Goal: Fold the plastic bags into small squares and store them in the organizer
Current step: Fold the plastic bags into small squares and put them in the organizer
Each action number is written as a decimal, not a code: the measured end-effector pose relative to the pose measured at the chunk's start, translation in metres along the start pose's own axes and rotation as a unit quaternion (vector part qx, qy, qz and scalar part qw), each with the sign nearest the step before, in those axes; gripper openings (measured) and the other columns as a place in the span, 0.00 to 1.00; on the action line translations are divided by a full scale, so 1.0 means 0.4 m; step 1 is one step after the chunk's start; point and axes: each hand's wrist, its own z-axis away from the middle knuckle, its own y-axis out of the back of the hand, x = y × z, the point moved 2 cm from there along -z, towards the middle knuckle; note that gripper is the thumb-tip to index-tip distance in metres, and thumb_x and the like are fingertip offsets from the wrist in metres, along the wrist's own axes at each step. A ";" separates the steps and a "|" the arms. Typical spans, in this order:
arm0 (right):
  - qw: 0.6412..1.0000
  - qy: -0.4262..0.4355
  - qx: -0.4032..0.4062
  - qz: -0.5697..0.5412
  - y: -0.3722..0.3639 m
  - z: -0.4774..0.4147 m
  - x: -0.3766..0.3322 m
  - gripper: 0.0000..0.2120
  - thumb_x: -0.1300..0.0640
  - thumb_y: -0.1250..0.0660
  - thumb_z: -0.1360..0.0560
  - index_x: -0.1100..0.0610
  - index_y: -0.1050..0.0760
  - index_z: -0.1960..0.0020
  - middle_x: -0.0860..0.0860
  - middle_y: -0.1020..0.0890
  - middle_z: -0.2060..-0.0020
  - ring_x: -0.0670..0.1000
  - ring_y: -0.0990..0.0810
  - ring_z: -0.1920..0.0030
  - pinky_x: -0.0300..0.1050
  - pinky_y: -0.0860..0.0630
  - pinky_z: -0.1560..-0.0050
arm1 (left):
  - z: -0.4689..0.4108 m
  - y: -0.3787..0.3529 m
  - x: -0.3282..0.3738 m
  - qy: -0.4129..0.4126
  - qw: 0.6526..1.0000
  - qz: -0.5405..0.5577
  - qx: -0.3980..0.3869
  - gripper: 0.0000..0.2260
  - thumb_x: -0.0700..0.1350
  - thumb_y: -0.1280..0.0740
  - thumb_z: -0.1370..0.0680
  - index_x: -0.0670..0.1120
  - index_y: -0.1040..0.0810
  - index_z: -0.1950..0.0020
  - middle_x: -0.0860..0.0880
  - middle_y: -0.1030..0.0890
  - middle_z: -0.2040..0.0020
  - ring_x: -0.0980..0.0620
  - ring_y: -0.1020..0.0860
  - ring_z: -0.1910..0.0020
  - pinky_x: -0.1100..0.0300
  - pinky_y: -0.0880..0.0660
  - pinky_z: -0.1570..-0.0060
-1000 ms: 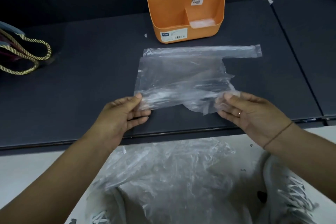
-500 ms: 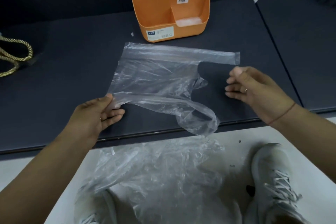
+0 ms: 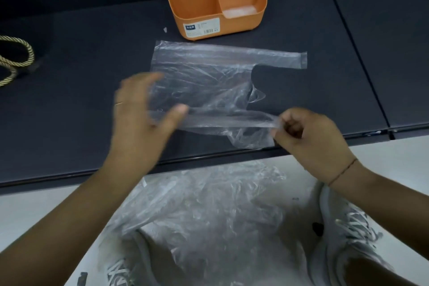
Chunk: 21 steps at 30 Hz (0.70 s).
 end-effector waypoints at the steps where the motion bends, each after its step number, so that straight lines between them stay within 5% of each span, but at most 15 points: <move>1: 1.000 0.020 0.004 -0.024 0.008 -0.014 -0.017 0.11 0.63 0.29 0.27 0.50 0.26 0.63 0.42 0.21 0.71 0.40 0.23 0.68 0.25 0.31 0.65 | -0.010 -0.022 0.042 -0.046 0.996 -0.004 -0.075 0.32 0.60 0.28 0.27 0.51 0.32 0.27 0.56 0.33 0.33 0.61 0.38 0.33 0.62 0.42 0.31; 3: 0.996 0.069 0.008 -0.062 0.022 -0.042 -0.050 0.10 0.67 0.30 0.27 0.53 0.24 0.60 0.45 0.20 0.67 0.46 0.22 0.65 0.28 0.28 0.61 | -0.027 -0.076 0.120 -0.128 0.974 -0.019 -0.186 0.37 0.60 0.27 0.29 0.53 0.36 0.24 0.56 0.32 0.30 0.67 0.44 0.34 0.64 0.48 0.31; 5: 0.987 0.108 0.007 -0.117 0.033 -0.065 -0.078 0.10 0.70 0.31 0.28 0.56 0.24 0.55 0.52 0.19 0.62 0.49 0.22 0.62 0.33 0.25 0.57 | -0.047 -0.112 0.166 -0.153 0.965 0.001 -0.212 0.33 0.55 0.26 0.27 0.53 0.34 0.25 0.54 0.26 0.33 0.67 0.38 0.37 0.69 0.43 0.35; 7: 0.972 0.098 0.010 -0.212 0.036 -0.078 -0.091 0.14 0.71 0.30 0.28 0.54 0.26 0.50 0.54 0.20 0.59 0.49 0.22 0.60 0.36 0.24 0.55 | -0.065 -0.123 0.186 -0.125 0.970 0.078 -0.192 0.20 0.50 0.28 0.24 0.51 0.24 0.32 0.54 0.18 0.44 0.62 0.25 0.44 0.68 0.31 0.43; 10: 0.951 -0.001 0.007 -0.310 0.019 -0.083 -0.079 0.13 0.67 0.28 0.28 0.54 0.26 0.49 0.50 0.19 0.61 0.48 0.22 0.59 0.40 0.23 0.53 | -0.079 -0.122 0.188 -0.050 0.965 0.206 -0.153 0.03 0.45 0.32 0.20 0.49 0.19 0.50 0.55 0.16 0.60 0.62 0.19 0.58 0.66 0.25 0.53; 15: 0.916 -0.089 -0.067 -0.384 0.008 -0.076 -0.072 0.02 0.59 0.31 0.28 0.55 0.19 0.58 0.47 0.18 0.66 0.44 0.22 0.65 0.35 0.26 0.64 | -0.080 -0.125 0.175 0.076 0.939 0.303 -0.143 0.09 0.43 0.34 0.19 0.41 0.20 0.56 0.53 0.19 0.69 0.60 0.21 0.65 0.67 0.25 0.57; 21: 0.800 -0.157 -0.182 -0.549 0.015 -0.077 -0.085 0.07 0.57 0.40 0.25 0.57 0.26 0.59 0.46 0.24 0.72 0.43 0.32 0.76 0.33 0.34 0.75 | -0.063 -0.134 0.147 0.144 0.925 0.326 -0.134 0.13 0.47 0.36 0.19 0.41 0.20 0.58 0.52 0.20 0.72 0.61 0.22 0.66 0.70 0.28 0.56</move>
